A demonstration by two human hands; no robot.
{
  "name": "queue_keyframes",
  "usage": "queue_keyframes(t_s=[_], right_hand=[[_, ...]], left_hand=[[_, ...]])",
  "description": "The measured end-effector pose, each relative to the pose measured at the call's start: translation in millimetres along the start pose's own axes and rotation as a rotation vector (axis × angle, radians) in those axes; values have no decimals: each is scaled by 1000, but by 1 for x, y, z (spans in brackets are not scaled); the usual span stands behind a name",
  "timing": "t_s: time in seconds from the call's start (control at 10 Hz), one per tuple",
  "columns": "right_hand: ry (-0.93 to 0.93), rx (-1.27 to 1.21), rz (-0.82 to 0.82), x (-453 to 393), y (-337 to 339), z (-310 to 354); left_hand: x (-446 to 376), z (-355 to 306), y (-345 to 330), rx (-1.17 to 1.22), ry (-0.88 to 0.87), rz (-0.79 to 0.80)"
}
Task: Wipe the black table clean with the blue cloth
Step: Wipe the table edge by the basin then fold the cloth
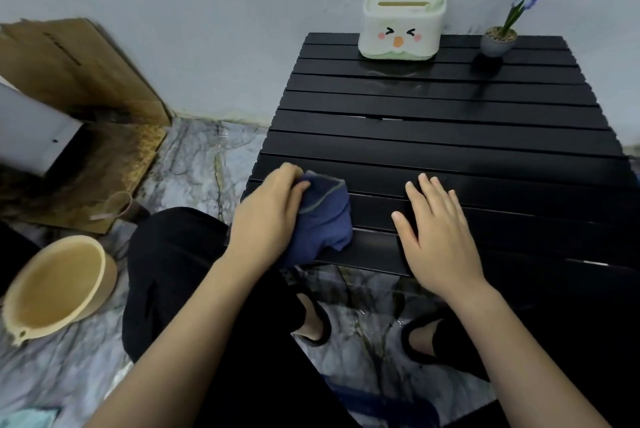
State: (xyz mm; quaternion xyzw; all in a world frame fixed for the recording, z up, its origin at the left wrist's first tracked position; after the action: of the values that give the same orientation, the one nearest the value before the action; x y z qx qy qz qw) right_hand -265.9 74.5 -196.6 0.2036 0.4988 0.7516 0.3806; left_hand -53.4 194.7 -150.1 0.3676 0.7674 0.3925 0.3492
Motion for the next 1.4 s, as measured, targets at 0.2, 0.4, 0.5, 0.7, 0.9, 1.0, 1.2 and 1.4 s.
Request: queue_keyframes(t_s=[0.2, 0.4, 0.5, 0.7, 0.9, 1.0, 1.2, 1.4], right_hand=[[1, 6, 0, 0, 0, 1], [1, -8, -10, 1, 1, 1], [8, -10, -13, 1, 1, 1], [8, -12, -12, 1, 1, 1], [4, -11, -15, 1, 0, 0], [1, -13, -11, 2, 1, 1], [-3, -12, -9, 1, 1, 0], [-5, -16, -6, 2, 0, -1]], left_hand=[[-41, 30, 2, -24, 9, -38], [-44, 38, 0, -168, -18, -91], [-40, 30, 3, 39, -34, -78], [-40, 23, -13, -14, -48, 131], [-72, 27, -3, 34, -47, 115], [-74, 32, -26, -210, -63, 327], [-76, 13, -24, -272, -166, 318], [-123, -20, 54, 300, -139, 169]])
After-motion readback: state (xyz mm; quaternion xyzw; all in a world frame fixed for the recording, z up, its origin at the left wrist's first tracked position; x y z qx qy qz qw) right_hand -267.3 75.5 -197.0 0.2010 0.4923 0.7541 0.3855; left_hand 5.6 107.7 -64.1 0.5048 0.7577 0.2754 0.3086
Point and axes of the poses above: each hand's wrist, its own x-axis away from the middle knuckle, its own y-axis out of the back of the hand, z = x × y, the point moved 8 cm from there along -x, towards the middle knuckle, and after that the axes turned 2 degrees about -x, right-handed, at the moved point
